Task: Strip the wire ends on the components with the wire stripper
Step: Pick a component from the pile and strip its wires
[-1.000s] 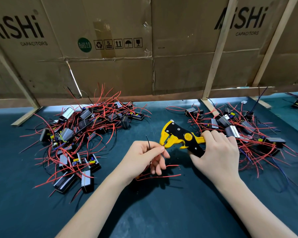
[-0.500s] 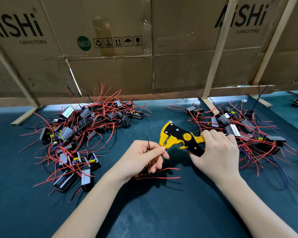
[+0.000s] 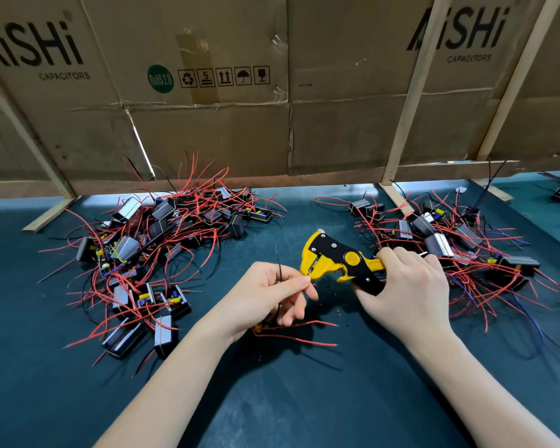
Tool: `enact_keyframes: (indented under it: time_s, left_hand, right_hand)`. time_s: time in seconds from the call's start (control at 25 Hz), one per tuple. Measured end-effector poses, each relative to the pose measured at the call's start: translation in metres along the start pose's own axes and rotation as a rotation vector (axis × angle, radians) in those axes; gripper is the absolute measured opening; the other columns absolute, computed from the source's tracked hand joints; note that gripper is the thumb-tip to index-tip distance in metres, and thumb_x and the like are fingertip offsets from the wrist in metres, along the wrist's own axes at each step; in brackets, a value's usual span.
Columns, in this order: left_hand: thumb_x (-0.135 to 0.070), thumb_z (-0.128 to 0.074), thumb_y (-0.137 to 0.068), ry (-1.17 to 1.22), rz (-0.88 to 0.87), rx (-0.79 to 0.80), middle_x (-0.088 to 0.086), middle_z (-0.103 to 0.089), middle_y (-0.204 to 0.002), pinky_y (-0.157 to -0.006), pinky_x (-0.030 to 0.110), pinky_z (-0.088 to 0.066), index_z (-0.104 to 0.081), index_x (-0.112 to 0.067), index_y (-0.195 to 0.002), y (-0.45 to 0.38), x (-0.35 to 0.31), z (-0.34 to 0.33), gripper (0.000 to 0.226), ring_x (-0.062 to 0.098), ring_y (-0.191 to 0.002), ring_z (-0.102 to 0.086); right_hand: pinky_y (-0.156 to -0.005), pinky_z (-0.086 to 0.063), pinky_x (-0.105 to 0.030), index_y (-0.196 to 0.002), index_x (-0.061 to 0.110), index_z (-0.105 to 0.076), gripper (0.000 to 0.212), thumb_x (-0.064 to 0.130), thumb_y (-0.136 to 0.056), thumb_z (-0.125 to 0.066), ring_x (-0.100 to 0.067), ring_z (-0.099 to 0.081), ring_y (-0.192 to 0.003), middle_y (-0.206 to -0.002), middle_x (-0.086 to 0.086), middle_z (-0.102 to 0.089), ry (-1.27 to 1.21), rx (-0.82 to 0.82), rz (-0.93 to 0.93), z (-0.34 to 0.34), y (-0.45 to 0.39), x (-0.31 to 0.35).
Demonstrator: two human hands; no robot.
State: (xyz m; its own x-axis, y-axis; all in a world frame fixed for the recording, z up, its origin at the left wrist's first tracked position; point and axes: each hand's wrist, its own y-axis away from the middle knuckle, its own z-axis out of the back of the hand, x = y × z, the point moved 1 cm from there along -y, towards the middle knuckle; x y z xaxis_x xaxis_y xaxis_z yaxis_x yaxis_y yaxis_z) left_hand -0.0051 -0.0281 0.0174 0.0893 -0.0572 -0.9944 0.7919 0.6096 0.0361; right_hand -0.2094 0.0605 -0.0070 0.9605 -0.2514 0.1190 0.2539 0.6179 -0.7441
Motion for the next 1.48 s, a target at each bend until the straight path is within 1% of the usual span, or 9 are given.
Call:
enact_keyframes:
  time_s: [0.36, 0.52, 0.64, 0.76, 0.92, 1.04, 1.16, 1.32, 1.48]
  left_hand:
    - [-0.024, -0.059, -0.097, -0.023, 0.066, -0.003, 0.009, -0.064, -0.056, -0.046, 0.016, -0.040, -0.073, -0.010, -0.074, 0.001, 0.001, 0.006, 0.030, 0.011, -0.039, -0.049]
    - [-0.025, -0.059, -0.097, -0.041, 0.049, 0.024, 0.006, -0.062, -0.055, -0.046, 0.015, -0.037, -0.072, -0.011, -0.075, 0.001, 0.001, 0.007, 0.029, 0.009, -0.038, -0.047]
    - [-0.028, -0.060, -0.096, -0.054, 0.041, 0.040, 0.005, -0.061, -0.053, -0.044, 0.015, -0.035, -0.072, -0.012, -0.074, 0.002, 0.000, 0.008, 0.029, 0.008, -0.037, -0.046]
    - [-0.029, -0.060, -0.096, -0.049, 0.017, 0.064, 0.004, -0.059, -0.052, -0.043, 0.016, -0.034, -0.073, -0.012, -0.074, 0.002, -0.002, 0.008, 0.030, 0.009, -0.036, -0.045]
    - [-0.029, -0.060, -0.094, -0.057, 0.017, 0.081, 0.004, -0.057, -0.049, -0.041, 0.017, -0.031, -0.072, -0.012, -0.073, 0.002, -0.002, 0.008, 0.029, 0.008, -0.034, -0.040]
    - [-0.028, -0.059, -0.096, -0.108, 0.062, 0.108, 0.004, -0.057, -0.049, -0.036, 0.016, -0.026, -0.072, -0.012, -0.077, 0.004, -0.002, 0.010, 0.028, 0.008, -0.031, -0.036]
    - [-0.016, -0.051, -0.099, -0.145, 0.105, 0.029, 0.003, -0.048, -0.044, -0.033, 0.015, -0.020, -0.066, -0.009, -0.086, 0.001, -0.002, 0.008, 0.021, 0.007, -0.029, -0.029]
    - [-0.004, -0.047, -0.090, -0.102, 0.112, -0.139, 0.003, -0.040, -0.048, -0.034, 0.013, -0.020, -0.061, -0.007, -0.066, -0.004, -0.001, 0.005, 0.028, 0.005, -0.035, -0.033]
    - [-0.023, -0.052, -0.073, -0.094, 0.133, -0.200, -0.005, -0.031, -0.049, -0.039, 0.017, -0.016, -0.057, -0.012, -0.056, -0.005, 0.000, 0.009, 0.021, 0.010, -0.041, -0.018]
  right_hand:
    - [-0.059, -0.038, -0.033, -0.061, 0.009, -0.056, 0.037, 0.044, -0.060, -0.069, -0.031, -0.051, -0.052, -0.056, -0.002, -0.054, -0.030, 0.023, -0.013, -0.002, 0.001, 0.000]
    - [-0.056, -0.034, -0.028, -0.057, 0.011, -0.054, 0.042, 0.040, -0.055, -0.085, -0.033, -0.052, -0.050, -0.053, -0.003, -0.054, -0.039, 0.087, -0.037, -0.002, 0.003, 0.000]
    - [-0.049, -0.031, -0.026, -0.051, 0.016, -0.042, 0.054, 0.039, -0.050, -0.091, -0.031, -0.055, -0.046, -0.047, -0.003, -0.051, -0.029, 0.134, -0.046, 0.000, 0.003, 0.001]
    - [-0.048, -0.030, -0.024, -0.049, 0.019, -0.039, 0.058, 0.048, -0.052, -0.088, -0.030, -0.056, -0.045, -0.043, -0.002, -0.050, -0.017, 0.151, -0.041, 0.002, 0.004, 0.003]
    - [-0.052, -0.028, -0.026, -0.052, 0.017, -0.047, 0.053, 0.058, -0.061, -0.079, -0.032, -0.060, -0.059, -0.050, -0.001, -0.053, 0.000, 0.219, -0.113, 0.001, 0.002, 0.000]
    - [-0.052, -0.027, -0.026, -0.053, 0.017, -0.048, 0.056, 0.066, -0.066, -0.072, -0.029, -0.059, -0.060, -0.048, 0.008, -0.040, 0.034, 0.223, -0.175, 0.002, 0.000, -0.005]
    - [-0.053, -0.027, -0.026, -0.055, 0.019, -0.051, 0.052, 0.064, -0.065, -0.075, -0.029, -0.058, -0.056, -0.051, 0.010, -0.038, 0.014, 0.180, -0.173, 0.004, -0.001, -0.006]
    - [-0.054, -0.031, -0.027, -0.060, 0.020, -0.051, 0.053, 0.069, -0.067, -0.068, -0.028, -0.060, -0.062, -0.055, 0.008, -0.048, 0.000, 0.228, -0.181, -0.002, 0.001, -0.007]
    - [-0.053, -0.039, -0.027, -0.062, 0.021, -0.053, 0.056, 0.076, -0.068, -0.057, -0.025, -0.061, -0.065, -0.058, 0.007, -0.057, 0.001, 0.241, -0.215, -0.003, 0.001, -0.008]
